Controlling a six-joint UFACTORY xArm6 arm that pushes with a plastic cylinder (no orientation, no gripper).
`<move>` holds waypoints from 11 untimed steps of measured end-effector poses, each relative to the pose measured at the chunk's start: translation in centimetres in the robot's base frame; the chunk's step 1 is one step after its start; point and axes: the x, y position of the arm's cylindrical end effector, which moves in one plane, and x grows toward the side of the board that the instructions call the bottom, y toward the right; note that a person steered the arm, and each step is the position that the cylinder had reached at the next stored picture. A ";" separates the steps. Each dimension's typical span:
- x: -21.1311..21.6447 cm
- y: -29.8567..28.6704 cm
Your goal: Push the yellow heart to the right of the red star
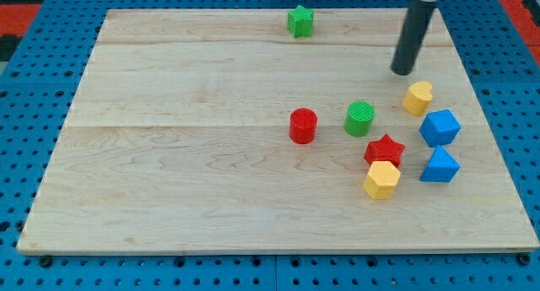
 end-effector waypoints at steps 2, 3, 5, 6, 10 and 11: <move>11.0 2.4; 15.9 2.4; 14.0 2.7; 9.9 2.8; 15.8 -6.4; 13.4 -5.5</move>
